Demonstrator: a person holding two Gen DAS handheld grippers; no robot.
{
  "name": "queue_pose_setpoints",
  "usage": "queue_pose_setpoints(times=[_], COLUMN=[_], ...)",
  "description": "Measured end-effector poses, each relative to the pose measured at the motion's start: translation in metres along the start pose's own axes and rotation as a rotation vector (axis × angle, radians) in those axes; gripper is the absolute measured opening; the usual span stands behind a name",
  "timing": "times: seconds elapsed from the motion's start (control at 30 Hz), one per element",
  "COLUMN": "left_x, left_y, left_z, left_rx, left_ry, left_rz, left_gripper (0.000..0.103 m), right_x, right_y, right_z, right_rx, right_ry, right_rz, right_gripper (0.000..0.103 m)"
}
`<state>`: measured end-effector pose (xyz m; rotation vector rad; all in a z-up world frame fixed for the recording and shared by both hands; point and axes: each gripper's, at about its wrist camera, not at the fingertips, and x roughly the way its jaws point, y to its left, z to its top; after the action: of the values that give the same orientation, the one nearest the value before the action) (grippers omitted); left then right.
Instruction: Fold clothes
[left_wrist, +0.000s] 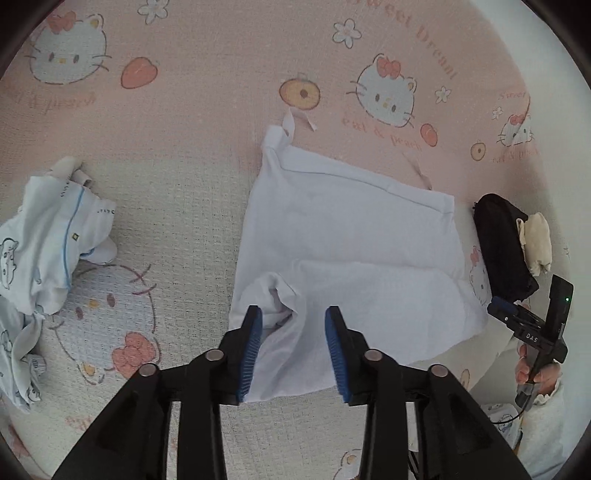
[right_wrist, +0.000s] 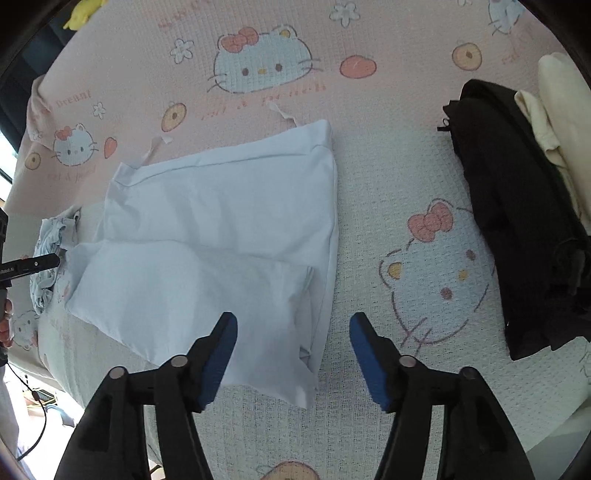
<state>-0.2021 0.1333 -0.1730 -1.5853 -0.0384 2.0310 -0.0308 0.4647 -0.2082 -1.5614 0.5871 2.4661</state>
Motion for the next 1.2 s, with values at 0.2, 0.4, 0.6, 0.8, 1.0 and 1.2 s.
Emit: queue_pose_setpoints(times=[0.2,0.4,0.6,0.8,1.0,1.2], left_x=[0.008,0.041,0.046,0.043,0.015,-0.026], left_y=[0.005,0.004,-0.001,0.038,0.073,0.071], left_z=[-0.016,-0.025,-0.023,-0.019,-0.036,-0.061], left_rx=[-0.018,-0.068,-0.005,-0.049,-0.109,-0.152], left_ry=[-0.008,0.000,-0.041,-0.043,-0.073,-0.156], left_rz=[-0.052,-0.023,0.057,0.171,0.214,0.200], left_gripper=[0.067,0.067,0.036,0.035,0.035,0.036], right_x=[-0.003,0.008,0.021,0.035,0.029,0.005], right_y=[-0.003,-0.015,-0.017,-0.004,-0.008,-0.009], right_z=[-0.010,-0.020,-0.021,-0.021,-0.023,-0.032], right_rx=[0.052,0.148,0.204,0.115,0.116,0.149], right_ry=[-0.023,-0.022,-0.036,0.027,0.058,0.021], right_rz=[0.039,0.069,0.107,-0.001,-0.059,-0.171], right_gripper=[0.064,0.064,0.064,0.023,0.023,0.024])
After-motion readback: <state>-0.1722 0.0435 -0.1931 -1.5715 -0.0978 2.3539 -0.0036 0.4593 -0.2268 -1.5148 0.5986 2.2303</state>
